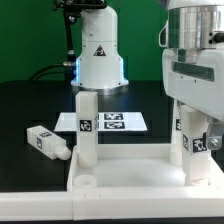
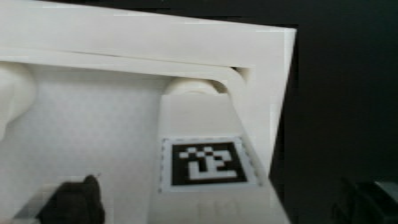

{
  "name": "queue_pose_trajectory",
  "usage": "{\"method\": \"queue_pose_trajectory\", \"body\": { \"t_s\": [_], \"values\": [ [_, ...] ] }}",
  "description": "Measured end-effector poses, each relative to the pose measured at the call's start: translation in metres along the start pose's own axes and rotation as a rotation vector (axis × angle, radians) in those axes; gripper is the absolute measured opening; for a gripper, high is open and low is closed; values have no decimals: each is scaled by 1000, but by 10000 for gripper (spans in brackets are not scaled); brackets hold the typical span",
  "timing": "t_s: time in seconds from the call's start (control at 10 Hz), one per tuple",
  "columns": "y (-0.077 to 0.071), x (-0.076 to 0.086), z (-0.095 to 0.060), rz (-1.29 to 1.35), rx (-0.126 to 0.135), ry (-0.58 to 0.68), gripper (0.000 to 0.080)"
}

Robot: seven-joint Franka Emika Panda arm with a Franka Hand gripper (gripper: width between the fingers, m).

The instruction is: Assemble desk

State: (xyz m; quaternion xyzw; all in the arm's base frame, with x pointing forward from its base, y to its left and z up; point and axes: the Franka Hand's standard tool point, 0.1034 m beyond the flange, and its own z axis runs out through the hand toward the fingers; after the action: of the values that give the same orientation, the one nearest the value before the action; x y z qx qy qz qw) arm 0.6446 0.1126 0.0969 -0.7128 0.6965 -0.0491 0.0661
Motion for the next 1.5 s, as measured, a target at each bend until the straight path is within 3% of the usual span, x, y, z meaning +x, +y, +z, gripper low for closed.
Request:
{"method": "queue_pose_trajectory", "body": {
  "t_s": [0.3,0.5,0.8,1.1,1.3,1.5],
  "values": [
    [-10,-1,-26,-415,43,-9,649],
    [-11,5,-25,-672,59,9,649],
    [-11,7,-24,-895,55,17,649],
    [-9,14,-22,-1437,38,36,649],
    [-8,16,-21,-1417,35,34,649],
    [-8,17,-21,-1399,35,34,385]
  ]
}}
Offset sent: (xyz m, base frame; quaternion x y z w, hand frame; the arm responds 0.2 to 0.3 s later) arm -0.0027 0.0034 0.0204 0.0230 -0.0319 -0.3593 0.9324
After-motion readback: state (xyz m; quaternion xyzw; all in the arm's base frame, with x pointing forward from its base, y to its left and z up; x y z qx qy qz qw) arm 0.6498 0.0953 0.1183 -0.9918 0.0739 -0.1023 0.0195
